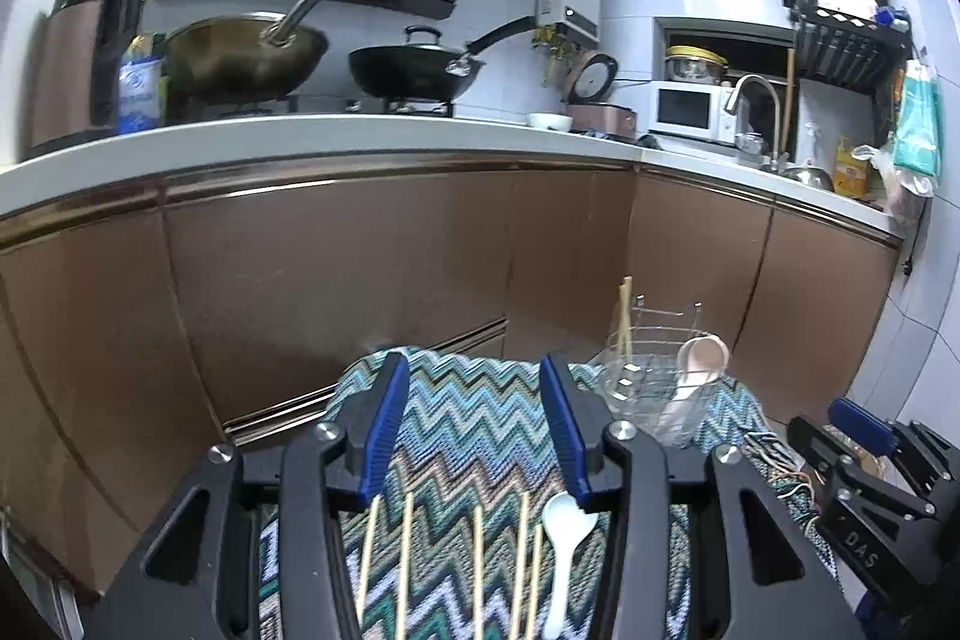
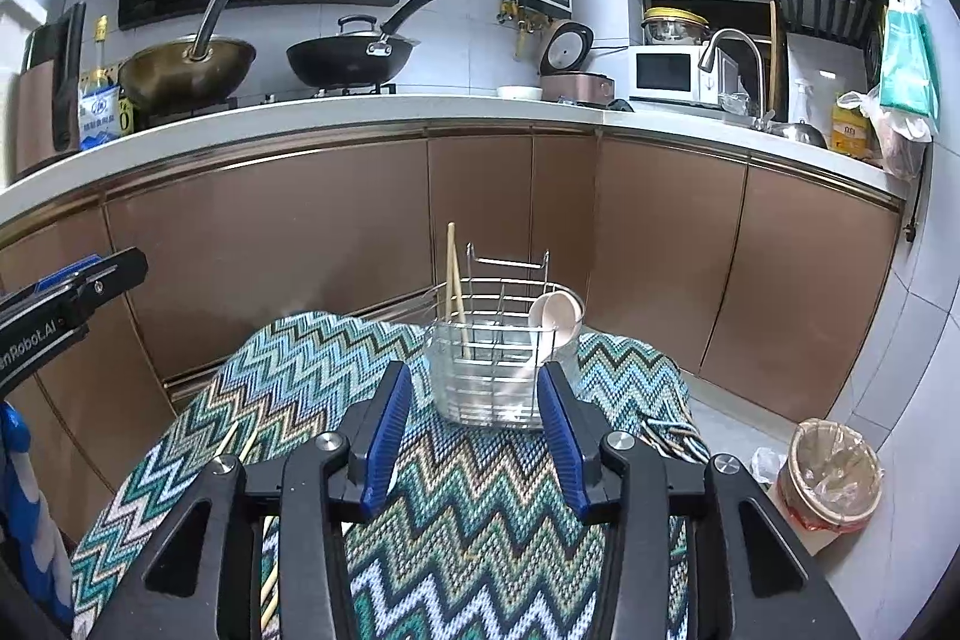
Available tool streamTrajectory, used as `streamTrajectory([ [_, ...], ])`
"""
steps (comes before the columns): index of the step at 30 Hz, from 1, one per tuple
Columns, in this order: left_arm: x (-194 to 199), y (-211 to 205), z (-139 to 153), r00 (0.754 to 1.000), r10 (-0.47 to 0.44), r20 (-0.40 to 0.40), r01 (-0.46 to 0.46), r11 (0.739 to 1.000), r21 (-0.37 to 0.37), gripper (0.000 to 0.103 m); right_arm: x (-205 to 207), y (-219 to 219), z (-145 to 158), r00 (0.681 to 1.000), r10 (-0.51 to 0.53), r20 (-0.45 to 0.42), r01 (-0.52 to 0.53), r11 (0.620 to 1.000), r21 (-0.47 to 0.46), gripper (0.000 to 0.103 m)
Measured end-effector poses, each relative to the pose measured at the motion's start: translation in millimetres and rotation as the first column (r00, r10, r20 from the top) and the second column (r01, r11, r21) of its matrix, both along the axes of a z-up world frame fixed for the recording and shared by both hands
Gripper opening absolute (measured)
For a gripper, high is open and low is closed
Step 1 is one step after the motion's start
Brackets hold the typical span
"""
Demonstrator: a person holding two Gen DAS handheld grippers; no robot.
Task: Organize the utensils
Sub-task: 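Move both tools back over the remaining utensils on the cloth, then grasp the last white spoon with right tool while left tool grasps a chopstick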
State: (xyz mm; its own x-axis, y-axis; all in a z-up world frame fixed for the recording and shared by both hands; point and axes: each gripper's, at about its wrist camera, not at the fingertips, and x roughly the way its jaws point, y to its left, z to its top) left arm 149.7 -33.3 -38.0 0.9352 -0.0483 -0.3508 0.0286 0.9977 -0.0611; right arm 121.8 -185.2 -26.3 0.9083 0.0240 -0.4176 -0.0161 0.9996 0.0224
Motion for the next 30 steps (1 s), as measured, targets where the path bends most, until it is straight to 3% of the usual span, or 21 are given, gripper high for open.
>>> streamTrajectory([
  [19,-14.5,66.4,-22.0,0.988,0.109,-0.105,-0.107,0.994,0.032,0.044,-33.1,31.8,4.1,0.999,0.036,-0.004,-0.036,0.998,-0.041,0.046],
  [25,13.8,94.0,-41.8,0.971,0.053,-0.232,-0.067,0.996,-0.052,0.043,-11.4,25.0,-17.3,0.993,0.068,-0.095,-0.066,0.998,0.017,0.046],
  [30,47.4,105.1,-69.5,0.928,-0.057,-0.368,-0.004,0.987,-0.163,0.043,15.2,17.1,-48.4,0.974,0.097,-0.203,-0.083,0.993,0.08,0.046],
])
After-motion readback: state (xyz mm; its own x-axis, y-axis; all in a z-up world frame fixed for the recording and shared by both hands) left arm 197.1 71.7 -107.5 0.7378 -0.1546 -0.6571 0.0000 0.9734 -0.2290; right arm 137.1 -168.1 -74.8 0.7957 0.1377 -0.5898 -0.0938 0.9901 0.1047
